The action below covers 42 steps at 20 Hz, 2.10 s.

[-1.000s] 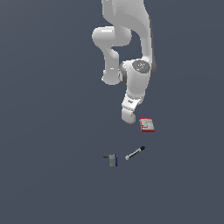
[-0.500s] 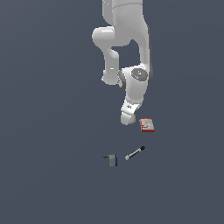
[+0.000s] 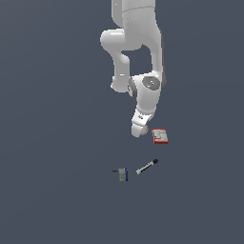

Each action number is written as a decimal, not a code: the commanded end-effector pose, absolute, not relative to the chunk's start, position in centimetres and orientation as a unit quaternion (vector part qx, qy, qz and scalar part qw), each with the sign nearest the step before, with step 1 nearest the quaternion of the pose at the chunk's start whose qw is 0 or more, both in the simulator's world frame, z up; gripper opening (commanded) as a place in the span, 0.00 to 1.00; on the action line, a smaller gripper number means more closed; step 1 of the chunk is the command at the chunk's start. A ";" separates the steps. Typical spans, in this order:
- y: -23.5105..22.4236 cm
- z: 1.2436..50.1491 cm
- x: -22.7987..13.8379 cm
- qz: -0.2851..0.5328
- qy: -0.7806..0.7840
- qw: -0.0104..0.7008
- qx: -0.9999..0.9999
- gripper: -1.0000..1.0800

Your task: Pick up a designated object from a clutter of objects.

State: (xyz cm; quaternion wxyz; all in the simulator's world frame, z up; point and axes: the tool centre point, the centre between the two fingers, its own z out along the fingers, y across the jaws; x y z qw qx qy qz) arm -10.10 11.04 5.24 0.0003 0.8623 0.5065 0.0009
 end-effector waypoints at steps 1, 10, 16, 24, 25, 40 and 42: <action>11.1 5.1 -10.2 0.000 0.507 0.000 0.862 0.00; 11.1 5.8 -10.0 0.001 0.507 0.000 0.862 0.00; 11.3 8.1 -9.7 0.001 0.507 0.000 0.862 0.00; 11.7 13.6 -8.8 0.001 0.507 -0.001 0.862 0.00; 11.8 14.5 -8.7 0.001 0.507 -0.001 0.862 0.00; 12.9 28.3 -6.4 0.001 0.508 -0.001 0.861 0.00; 13.1 30.2 -6.0 0.001 0.508 -0.001 0.862 0.00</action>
